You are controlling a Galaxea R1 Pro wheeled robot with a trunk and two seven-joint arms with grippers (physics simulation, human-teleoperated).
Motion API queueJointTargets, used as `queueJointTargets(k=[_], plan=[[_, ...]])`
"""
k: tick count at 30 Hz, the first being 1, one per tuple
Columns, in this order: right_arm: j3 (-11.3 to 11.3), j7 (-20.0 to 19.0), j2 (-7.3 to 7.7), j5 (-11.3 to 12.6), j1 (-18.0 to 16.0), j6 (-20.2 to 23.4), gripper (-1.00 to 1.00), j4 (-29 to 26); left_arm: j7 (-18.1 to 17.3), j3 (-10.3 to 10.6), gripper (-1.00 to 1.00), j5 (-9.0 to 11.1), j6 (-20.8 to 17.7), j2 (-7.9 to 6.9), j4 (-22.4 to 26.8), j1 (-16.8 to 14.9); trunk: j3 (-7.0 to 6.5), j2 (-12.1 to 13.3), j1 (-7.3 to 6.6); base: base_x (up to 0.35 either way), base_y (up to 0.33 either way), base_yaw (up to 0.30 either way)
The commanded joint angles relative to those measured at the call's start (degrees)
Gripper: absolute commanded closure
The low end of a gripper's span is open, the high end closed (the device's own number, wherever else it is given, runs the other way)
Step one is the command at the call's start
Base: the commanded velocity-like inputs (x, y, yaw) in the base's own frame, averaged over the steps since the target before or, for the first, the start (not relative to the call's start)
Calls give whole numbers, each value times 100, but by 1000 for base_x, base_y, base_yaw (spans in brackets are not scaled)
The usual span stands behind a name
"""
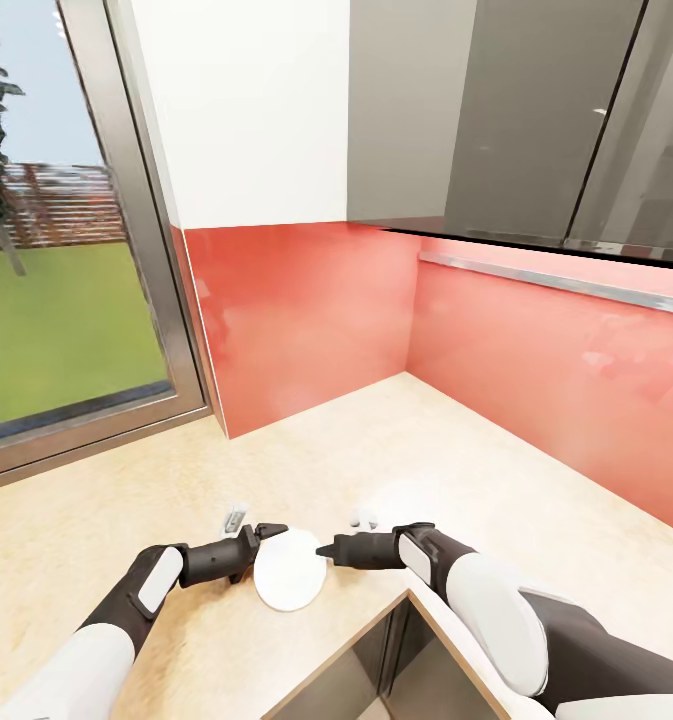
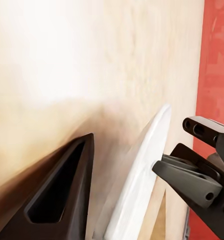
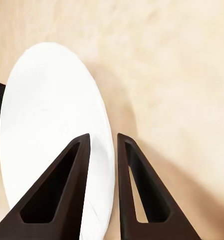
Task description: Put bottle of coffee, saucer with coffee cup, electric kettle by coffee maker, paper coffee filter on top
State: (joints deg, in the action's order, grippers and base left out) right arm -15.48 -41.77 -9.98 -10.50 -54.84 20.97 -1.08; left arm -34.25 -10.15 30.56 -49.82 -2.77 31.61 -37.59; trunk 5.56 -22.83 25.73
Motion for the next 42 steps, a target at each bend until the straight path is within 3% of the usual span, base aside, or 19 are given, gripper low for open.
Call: queueJointTargets(k=[1,7,11,17,24,30,36,42], plan=[[28,-7,-1,-66,0,56,100,-7,-12,-11,-100,-130,17,4,-339,-2,15,-8,5,0,0,0],[36,-8,-1,-66,0,56,100,-26,-12,12,-100,-130,17,-40,-331,-2,15,-8,5,0,0,0],[37,-7,-1,-66,0,54,100,-41,-10,24,-100,-141,13,-102,34,-2,15,-8,5,0,0,0],[21,-7,-1,-58,0,49,100,-243,-11,22,-100,-138,16,-370,299,-2,15,-8,5,0,0,0],[19,-7,-1,-42,0,54,100,-1125,-20,11,-100,-124,17,-735,338,-2,15,-8,5,0,0,0],[19,-105,-1,-20,0,69,100,-2083,-200,84,-100,-128,10,-758,839,23,15,-8,5,0,0,0],[11,-162,-1,-21,0,71,100,-2367,-715,102,-100,-174,105,-705,963,327,15,-8,5,0,0,0],[18,-165,-1,-16,0,66,100,-2894,-838,170,-100,-206,127,-694,1026,388,15,-8,5,-30,-3,0]])
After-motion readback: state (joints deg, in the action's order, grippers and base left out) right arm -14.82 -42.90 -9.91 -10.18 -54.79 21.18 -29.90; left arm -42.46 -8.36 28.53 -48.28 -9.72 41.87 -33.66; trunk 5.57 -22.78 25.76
